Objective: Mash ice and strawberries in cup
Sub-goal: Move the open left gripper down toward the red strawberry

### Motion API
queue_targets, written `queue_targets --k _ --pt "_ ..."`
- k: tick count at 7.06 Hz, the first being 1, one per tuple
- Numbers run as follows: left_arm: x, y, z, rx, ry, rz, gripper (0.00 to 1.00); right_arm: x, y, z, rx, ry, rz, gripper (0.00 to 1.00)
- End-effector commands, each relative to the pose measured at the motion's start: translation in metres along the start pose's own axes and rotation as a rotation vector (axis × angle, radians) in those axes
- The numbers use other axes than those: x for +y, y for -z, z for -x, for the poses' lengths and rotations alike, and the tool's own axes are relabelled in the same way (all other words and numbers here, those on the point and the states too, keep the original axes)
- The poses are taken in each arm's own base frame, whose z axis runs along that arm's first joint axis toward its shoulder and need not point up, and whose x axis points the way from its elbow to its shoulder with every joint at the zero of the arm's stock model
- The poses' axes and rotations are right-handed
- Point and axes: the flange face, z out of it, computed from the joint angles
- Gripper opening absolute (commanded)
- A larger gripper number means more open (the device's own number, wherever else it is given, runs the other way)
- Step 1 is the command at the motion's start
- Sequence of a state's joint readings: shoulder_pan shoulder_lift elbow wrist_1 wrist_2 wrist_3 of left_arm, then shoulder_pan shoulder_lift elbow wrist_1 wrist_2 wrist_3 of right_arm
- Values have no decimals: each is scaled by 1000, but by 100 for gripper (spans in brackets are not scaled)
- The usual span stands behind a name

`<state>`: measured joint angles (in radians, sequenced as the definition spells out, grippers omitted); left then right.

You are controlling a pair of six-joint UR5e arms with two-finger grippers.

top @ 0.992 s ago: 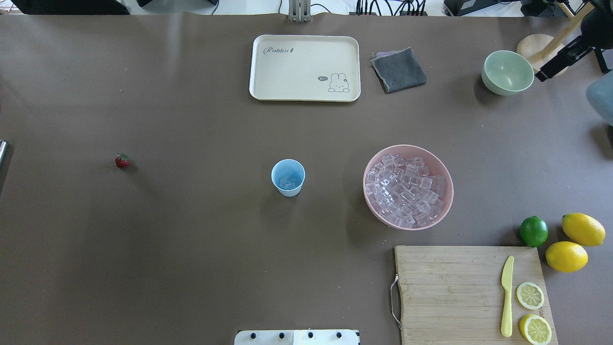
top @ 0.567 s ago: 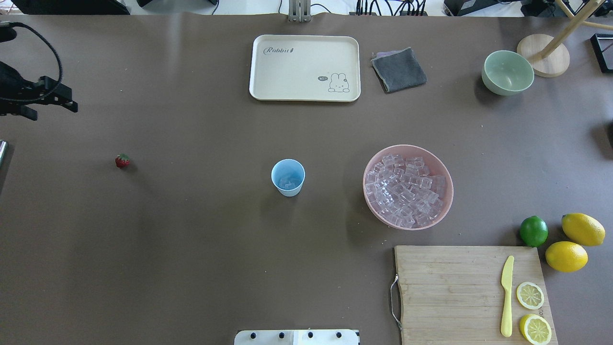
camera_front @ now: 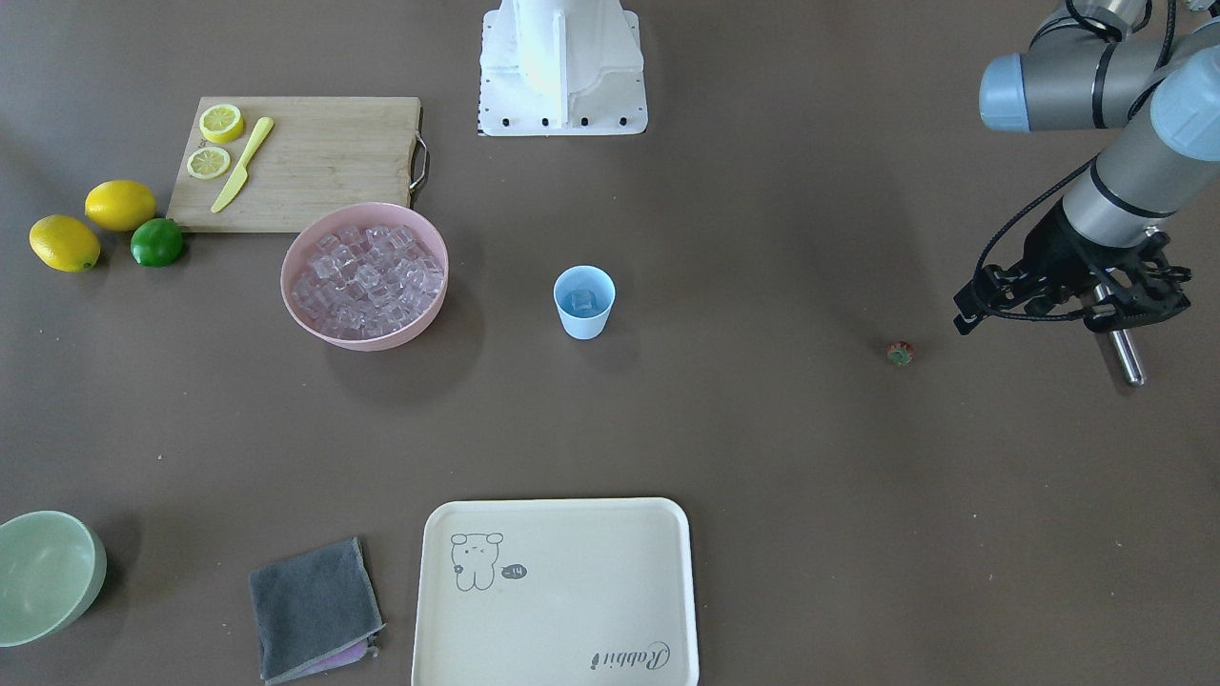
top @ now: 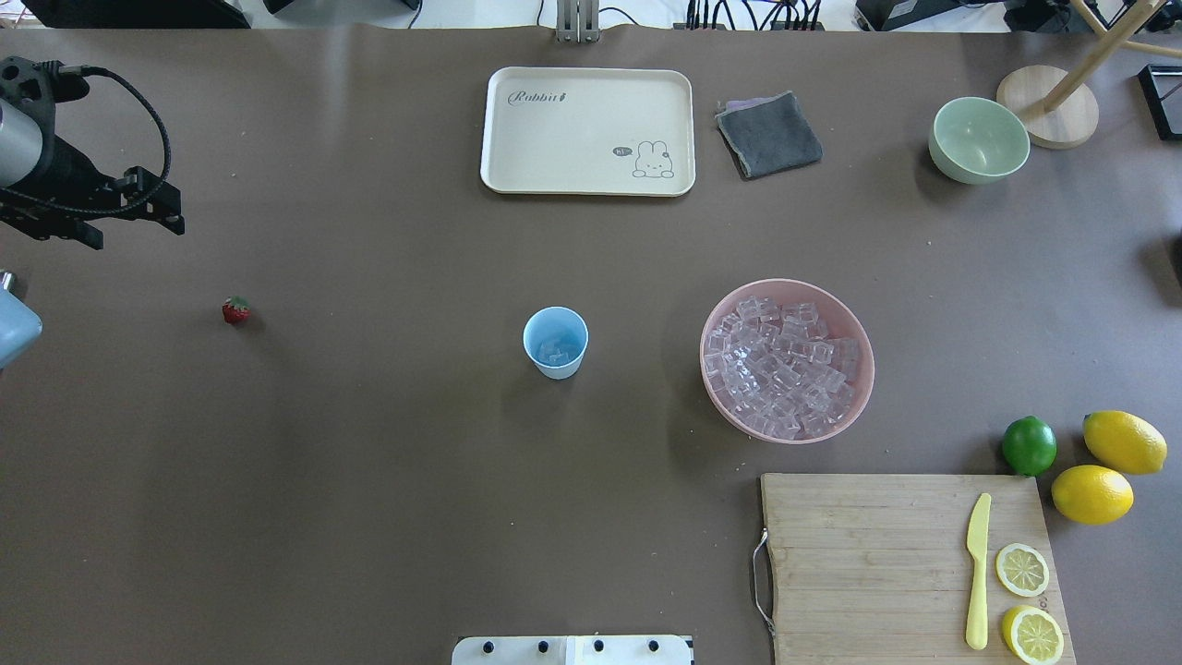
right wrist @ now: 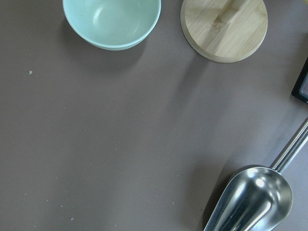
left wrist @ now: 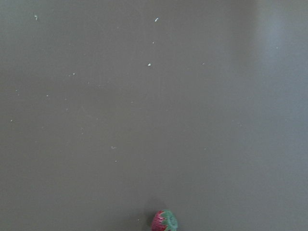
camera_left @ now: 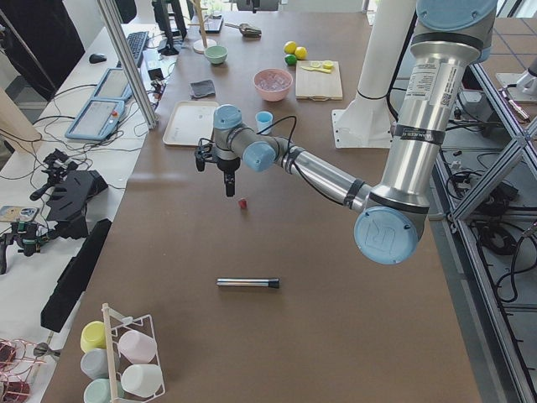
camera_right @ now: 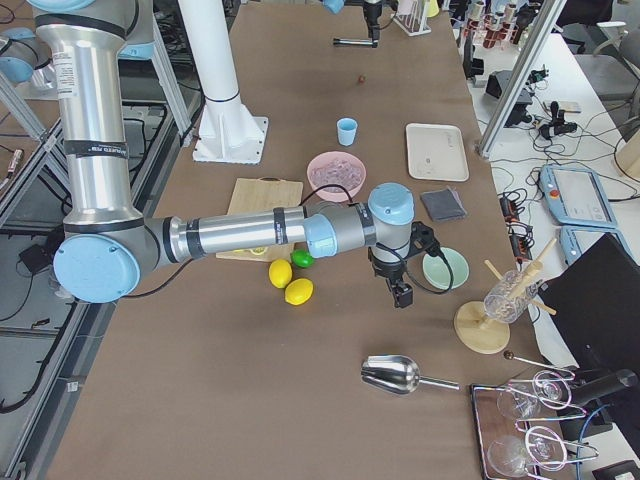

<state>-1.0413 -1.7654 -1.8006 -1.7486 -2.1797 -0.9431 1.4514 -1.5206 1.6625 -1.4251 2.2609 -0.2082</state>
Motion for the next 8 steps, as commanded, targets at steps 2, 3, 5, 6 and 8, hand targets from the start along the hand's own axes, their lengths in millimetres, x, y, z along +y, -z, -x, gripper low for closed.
queue_targets --k 2,3,5,6,8 --pt "46 -64 -37 -76 -106 39 99 11 -5 -2 -11 -5 8 100" --pt "48 -74 -41 -79 -134 44 99 12 -1 4 -32 3 -5 100" --pt "56 -101 -42 -88 -201 40 99 23 2 9 -39 6 -7 100" --pt "51 -117 -40 -80 -210 37 99 32 4 13 -39 6 -7 100" --pt "46 -139 -30 -59 -222 30 98 34 4 14 -39 6 -8 100"
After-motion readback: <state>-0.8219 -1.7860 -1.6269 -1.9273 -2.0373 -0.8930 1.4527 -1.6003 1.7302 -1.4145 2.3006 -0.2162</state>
